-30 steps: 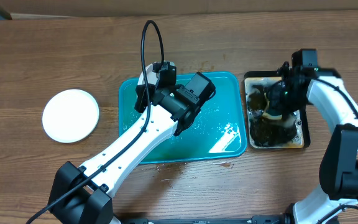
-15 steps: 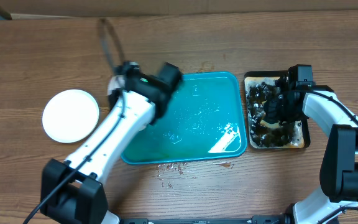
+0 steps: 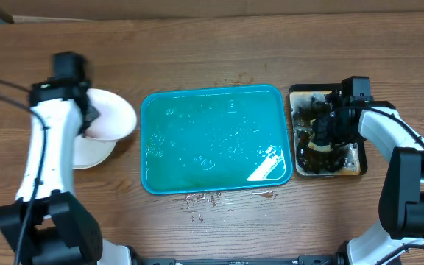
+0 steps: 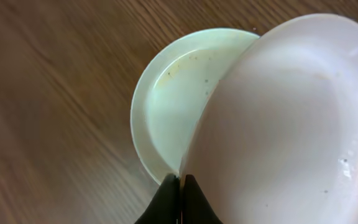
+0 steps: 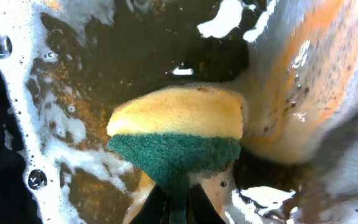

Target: Clean dirty plates on tray and stack at the side

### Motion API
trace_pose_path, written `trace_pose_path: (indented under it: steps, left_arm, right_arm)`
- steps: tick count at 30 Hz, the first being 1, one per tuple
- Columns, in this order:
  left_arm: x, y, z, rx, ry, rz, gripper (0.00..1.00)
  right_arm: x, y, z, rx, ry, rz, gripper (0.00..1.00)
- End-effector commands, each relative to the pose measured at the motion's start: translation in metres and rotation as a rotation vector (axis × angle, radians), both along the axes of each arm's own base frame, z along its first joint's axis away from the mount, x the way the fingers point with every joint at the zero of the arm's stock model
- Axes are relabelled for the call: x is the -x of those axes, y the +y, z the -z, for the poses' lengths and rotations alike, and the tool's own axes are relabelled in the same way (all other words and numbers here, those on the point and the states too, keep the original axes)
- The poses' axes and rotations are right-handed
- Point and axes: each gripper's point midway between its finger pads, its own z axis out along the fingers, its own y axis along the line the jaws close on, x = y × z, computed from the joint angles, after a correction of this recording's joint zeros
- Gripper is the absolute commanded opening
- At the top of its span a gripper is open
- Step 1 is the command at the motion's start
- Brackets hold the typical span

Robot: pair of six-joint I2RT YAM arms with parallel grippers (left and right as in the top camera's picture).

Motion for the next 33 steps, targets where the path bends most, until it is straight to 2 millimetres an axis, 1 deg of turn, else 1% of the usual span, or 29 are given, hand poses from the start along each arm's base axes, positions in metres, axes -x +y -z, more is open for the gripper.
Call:
trace_pose_path:
  steps: [1, 6, 9, 12, 17, 19, 21, 24, 27, 31, 32, 33]
  left_arm:
    - [-0.004, 0.01, 0.01, 0.178, -0.055, 0.021, 0.04]
    - [0.009, 0.038, 0.016, 0.215, -0.067, -0.07, 0.04]
    - [0.016, 0.046, 0.02, 0.233, -0.058, -0.103, 0.04]
    - [0.019, 0.048, 0.024, 0.256, -0.052, -0.115, 0.04]
    - [0.02, 0.047, 0.025, 0.257, -0.047, -0.116, 0.04]
    - [0.02, 0.047, 0.025, 0.257, -0.045, -0.116, 0.04]
    - [0.021, 0.047, 0.025, 0.258, -0.043, -0.116, 0.07]
    - [0.021, 0.048, 0.025, 0.254, -0.041, -0.118, 0.07]
    - [0.022, 0.049, 0.025, 0.247, -0.038, -0.12, 0.06]
    - [0.027, 0.055, 0.023, 0.208, -0.018, -0.133, 0.07]
    - [0.028, 0.056, 0.023, 0.202, -0.013, -0.135, 0.17]
    - [0.028, 0.056, 0.023, 0.199, -0.009, -0.131, 0.4]
  right_arm:
    - [0.009, 0.002, 0.006, -0.001, 0.027, 0.002, 0.04]
    - [0.009, 0.002, 0.006, -0.001, 0.027, 0.002, 0.04]
    - [0.009, 0.002, 0.006, -0.001, 0.026, 0.002, 0.04]
    - [0.006, 0.002, 0.006, 0.001, 0.015, 0.002, 0.04]
    - [-0.001, 0.001, 0.003, 0.003, -0.016, -0.002, 0.04]
    - [-0.005, 0.001, 0.0, 0.006, -0.028, -0.014, 0.05]
    - [-0.008, 0.001, -0.004, 0.009, -0.034, -0.024, 0.05]
    - [-0.013, 0.0, -0.009, 0.009, -0.042, -0.024, 0.05]
    - [-0.015, 0.0, -0.013, 0.009, -0.043, -0.024, 0.05]
    - [-0.013, 0.0, -0.013, 0.01, -0.035, -0.024, 0.05]
    - [-0.014, 0.0, -0.013, 0.009, -0.035, -0.023, 0.06]
    - [-0.014, 0.0, -0.013, 0.009, -0.035, -0.023, 0.11]
